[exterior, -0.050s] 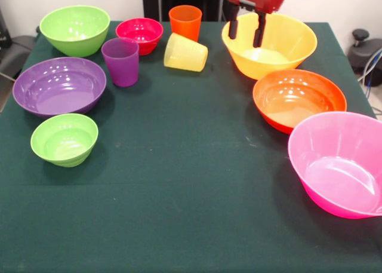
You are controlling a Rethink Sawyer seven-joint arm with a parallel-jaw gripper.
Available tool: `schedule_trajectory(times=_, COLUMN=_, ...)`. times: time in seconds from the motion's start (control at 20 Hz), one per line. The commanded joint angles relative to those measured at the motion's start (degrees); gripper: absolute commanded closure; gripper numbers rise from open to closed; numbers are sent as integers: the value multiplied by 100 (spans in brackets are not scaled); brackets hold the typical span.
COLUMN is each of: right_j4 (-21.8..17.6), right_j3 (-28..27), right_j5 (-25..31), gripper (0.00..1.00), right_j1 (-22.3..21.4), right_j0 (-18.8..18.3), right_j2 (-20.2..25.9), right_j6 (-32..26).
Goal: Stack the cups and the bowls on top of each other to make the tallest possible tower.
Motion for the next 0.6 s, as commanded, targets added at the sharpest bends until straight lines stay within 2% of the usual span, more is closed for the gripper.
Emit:
schedule_trajectory(times=0.05, right_j4=764, right_j3=-114, right_j5=217, gripper=0, right_j1=508, right_j0=281, right_j2=-261, right_j6=1521)
schedule_trajectory(times=0.35, right_j4=1056, right_j3=-46, right_j5=-30, gripper=0, right_j1=638, right_j0=280, right_j2=-190, right_j6=1596)
schedule_trajectory(times=0.5, right_j4=976, right_j3=-15, right_j5=36, gripper=0, right_j1=593, right_j0=188, right_j2=-149, right_j6=1408)
schedule_trajectory(times=0.6, right_j4=695, right_j3=20, right_j5=123, gripper=0, right_j1=448, right_j0=-19, right_j2=7, right_j6=1020)
